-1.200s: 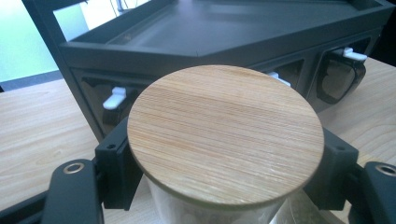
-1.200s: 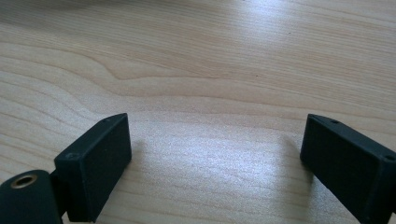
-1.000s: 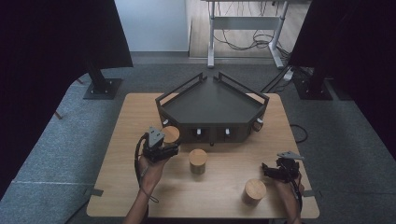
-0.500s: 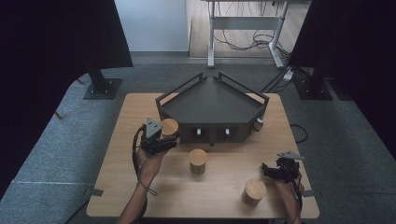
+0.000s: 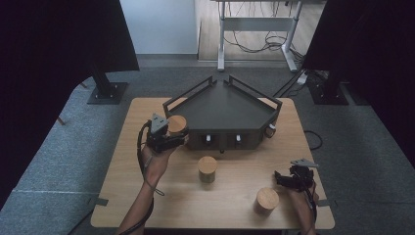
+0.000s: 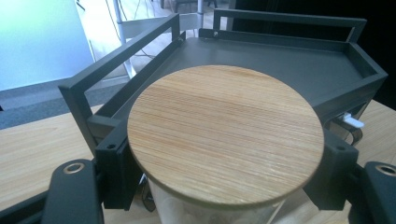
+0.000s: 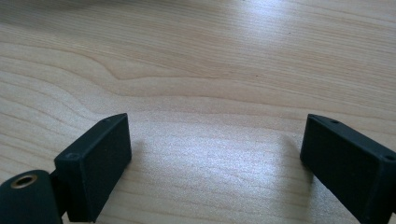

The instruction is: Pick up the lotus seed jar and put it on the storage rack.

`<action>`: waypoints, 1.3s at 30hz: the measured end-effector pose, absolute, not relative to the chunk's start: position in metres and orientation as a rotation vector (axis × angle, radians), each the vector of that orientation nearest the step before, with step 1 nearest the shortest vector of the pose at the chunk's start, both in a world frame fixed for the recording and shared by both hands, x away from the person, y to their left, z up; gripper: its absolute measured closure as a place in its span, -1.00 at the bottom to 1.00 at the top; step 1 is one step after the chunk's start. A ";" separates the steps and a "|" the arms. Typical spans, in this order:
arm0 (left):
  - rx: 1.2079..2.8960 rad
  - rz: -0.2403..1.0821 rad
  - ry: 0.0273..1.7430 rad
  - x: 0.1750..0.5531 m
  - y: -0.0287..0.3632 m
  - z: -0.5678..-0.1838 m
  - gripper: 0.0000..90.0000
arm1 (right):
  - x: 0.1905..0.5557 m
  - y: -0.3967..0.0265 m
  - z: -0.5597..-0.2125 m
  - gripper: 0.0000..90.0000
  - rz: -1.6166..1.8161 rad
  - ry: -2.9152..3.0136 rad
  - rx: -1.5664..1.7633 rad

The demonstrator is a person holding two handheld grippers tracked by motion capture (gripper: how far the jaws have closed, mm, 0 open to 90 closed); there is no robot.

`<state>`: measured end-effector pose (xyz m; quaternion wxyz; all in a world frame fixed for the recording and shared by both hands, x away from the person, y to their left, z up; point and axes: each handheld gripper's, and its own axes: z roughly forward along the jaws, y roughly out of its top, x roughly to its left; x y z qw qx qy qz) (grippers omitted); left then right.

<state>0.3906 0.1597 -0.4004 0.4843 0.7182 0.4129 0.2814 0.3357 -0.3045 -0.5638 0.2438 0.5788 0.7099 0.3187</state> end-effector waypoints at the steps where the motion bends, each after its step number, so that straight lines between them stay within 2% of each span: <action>1: 1.748 0.683 1.006 0.392 0.160 -0.399 -0.42 | 0.336 -0.305 -0.564 -0.82 0.870 1.940 1.581; 17: 1.728 0.672 0.997 0.408 0.151 -0.379 -0.42 | 0.336 -0.305 -0.564 -0.82 0.871 1.939 1.581; 39: 1.745 0.691 0.999 0.442 0.129 -0.373 -0.42 | 0.336 -0.305 -0.564 -0.82 0.873 1.940 1.579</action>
